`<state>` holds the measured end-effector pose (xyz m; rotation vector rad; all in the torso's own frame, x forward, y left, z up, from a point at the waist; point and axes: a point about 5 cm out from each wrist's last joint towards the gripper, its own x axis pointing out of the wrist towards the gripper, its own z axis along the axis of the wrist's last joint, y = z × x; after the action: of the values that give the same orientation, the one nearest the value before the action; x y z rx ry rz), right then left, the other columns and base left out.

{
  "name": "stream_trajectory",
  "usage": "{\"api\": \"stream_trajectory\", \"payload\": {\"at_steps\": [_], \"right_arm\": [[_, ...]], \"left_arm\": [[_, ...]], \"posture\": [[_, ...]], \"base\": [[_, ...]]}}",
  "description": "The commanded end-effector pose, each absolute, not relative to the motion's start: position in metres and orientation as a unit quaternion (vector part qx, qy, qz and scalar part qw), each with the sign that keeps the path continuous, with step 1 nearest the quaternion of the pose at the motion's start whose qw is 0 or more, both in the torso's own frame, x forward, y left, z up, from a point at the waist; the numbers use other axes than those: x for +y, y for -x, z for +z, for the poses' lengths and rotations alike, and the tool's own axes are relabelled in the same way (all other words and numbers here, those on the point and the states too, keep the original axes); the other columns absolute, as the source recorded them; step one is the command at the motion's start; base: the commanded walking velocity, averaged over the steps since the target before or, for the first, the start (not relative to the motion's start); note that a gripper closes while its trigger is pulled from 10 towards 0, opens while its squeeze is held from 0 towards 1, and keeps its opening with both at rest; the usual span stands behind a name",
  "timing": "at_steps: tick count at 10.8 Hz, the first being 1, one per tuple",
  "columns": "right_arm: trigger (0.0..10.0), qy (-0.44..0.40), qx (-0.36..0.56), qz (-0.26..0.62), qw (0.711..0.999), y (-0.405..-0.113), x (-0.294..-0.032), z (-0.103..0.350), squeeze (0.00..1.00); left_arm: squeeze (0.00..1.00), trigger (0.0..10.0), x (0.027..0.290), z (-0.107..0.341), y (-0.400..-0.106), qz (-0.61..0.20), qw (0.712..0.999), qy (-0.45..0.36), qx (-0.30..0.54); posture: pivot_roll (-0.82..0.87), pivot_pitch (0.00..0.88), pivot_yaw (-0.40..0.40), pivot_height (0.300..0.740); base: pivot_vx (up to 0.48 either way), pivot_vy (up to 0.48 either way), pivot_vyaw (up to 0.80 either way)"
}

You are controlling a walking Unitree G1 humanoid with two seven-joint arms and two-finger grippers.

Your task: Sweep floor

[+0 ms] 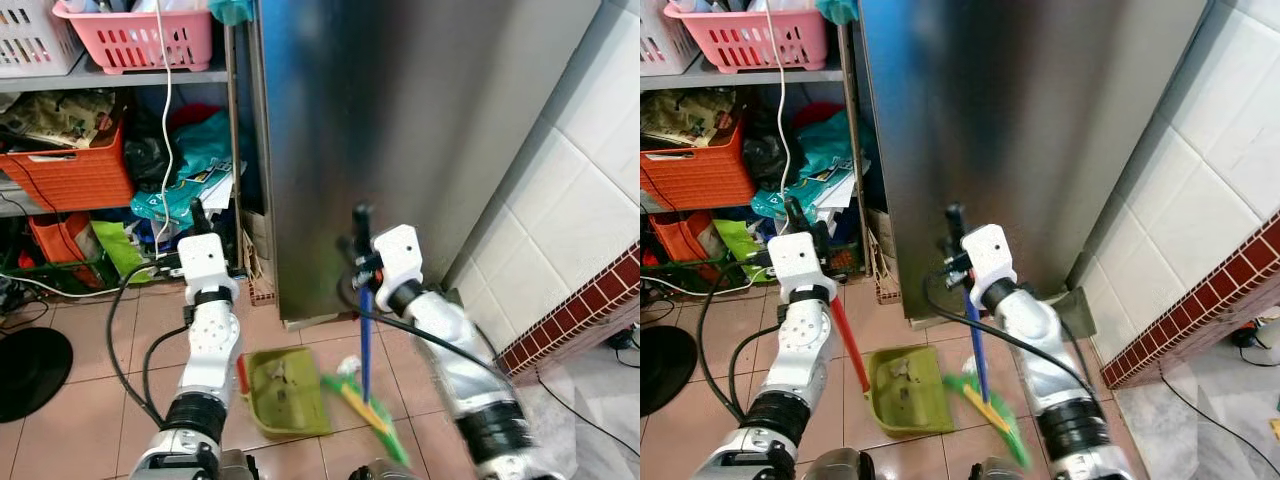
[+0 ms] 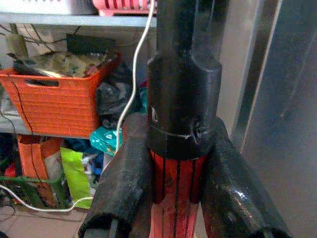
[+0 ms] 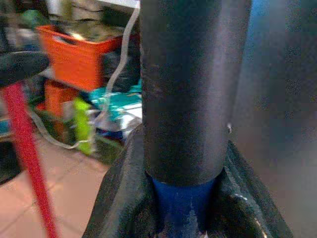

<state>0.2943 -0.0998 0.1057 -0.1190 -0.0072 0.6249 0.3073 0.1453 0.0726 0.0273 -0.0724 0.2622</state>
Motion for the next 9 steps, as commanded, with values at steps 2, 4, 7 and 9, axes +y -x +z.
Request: {"api": "stream_trajectory", "payload": {"at_steps": [2, 4, 7, 9], "right_arm": [[10.0, 0.049, -0.007, 0.401, 0.915, -0.291, -0.101, 0.130, 0.00], [10.0, 0.035, -0.010, 0.459, 0.888, -0.289, -0.109, 0.152, 0.00], [10.0, -0.002, -0.112, 0.347, 0.931, -0.326, -0.131, 0.210, 0.00], [10.0, 0.032, -0.131, 0.279, 0.951, -0.336, -0.140, 0.214, 0.00]], "left_arm": [[0.00, 10.0, 0.144, 0.088, -0.314, 0.131, 0.988, -0.012, -0.076], [0.00, 10.0, 0.142, 0.088, -0.314, 0.129, 0.988, -0.012, -0.079], [0.00, 10.0, 0.140, 0.086, -0.313, 0.120, 0.990, -0.014, -0.077], [0.00, 10.0, 0.140, 0.087, -0.313, 0.117, 0.990, -0.015, -0.077]], "posture": [[-0.13, 0.006, -0.057, 0.740], [-0.13, 0.006, -0.053, 0.740], [-0.12, 0.007, -0.039, 0.740], [-0.12, 0.008, -0.036, 0.740]], "base": [[0.000, 0.000, 0.00], [0.000, 0.000, 0.00], [0.000, 0.000, 0.00], [0.000, 0.000, 0.00]]}}
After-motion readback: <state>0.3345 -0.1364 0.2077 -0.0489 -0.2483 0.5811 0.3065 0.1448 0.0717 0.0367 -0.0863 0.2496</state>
